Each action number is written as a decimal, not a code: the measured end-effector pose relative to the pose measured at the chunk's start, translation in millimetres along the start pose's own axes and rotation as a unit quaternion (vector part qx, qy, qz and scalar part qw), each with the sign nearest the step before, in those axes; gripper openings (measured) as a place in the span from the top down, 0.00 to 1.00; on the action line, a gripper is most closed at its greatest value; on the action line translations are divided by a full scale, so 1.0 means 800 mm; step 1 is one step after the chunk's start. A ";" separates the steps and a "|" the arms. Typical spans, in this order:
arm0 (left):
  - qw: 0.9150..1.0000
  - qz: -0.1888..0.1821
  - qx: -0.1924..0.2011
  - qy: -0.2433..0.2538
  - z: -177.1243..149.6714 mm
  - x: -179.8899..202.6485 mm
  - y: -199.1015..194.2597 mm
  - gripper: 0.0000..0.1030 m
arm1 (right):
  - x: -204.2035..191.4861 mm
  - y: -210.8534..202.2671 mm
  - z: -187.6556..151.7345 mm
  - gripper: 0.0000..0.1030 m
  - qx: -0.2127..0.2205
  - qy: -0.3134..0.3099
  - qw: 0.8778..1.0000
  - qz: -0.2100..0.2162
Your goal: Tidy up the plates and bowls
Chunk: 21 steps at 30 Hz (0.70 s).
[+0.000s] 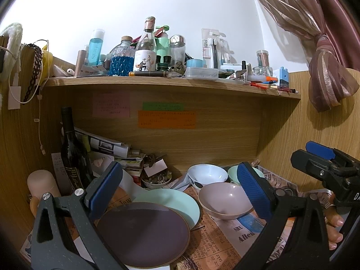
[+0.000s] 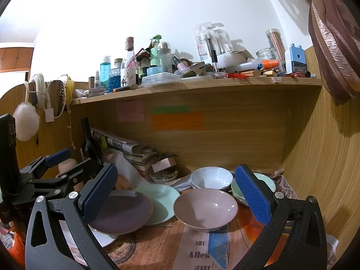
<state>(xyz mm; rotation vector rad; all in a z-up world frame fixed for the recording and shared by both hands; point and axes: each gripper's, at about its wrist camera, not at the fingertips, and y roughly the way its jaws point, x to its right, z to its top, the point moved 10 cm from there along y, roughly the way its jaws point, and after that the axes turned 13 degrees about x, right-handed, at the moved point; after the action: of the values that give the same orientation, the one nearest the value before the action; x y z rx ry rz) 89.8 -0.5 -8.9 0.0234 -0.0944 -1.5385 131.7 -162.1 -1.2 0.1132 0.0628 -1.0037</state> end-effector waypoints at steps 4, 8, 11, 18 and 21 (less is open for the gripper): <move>1.000 -0.001 0.000 0.000 0.000 0.001 0.000 0.00 | 0.001 0.000 0.000 0.00 0.001 0.000 1.000 0.001; 1.000 0.000 0.001 0.002 0.002 0.000 0.001 0.00 | 0.000 0.000 0.000 0.00 0.000 0.001 1.000 0.001; 1.000 -0.002 0.001 0.002 0.004 0.001 0.003 0.00 | 0.000 0.000 0.000 0.00 0.000 0.000 1.000 0.000; 1.000 -0.003 0.001 0.002 0.005 0.002 0.007 0.00 | -0.001 0.000 0.000 0.00 0.000 0.000 1.000 0.001; 1.000 -0.003 0.001 0.002 0.004 0.002 0.006 0.00 | -0.001 0.001 0.000 0.00 -0.001 0.001 1.000 0.001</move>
<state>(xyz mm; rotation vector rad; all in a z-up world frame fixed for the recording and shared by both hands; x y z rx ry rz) 94.3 -2.2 -5.4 0.0288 -0.0917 -1.5435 131.8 -161.3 -1.3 0.1136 0.0656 -1.0013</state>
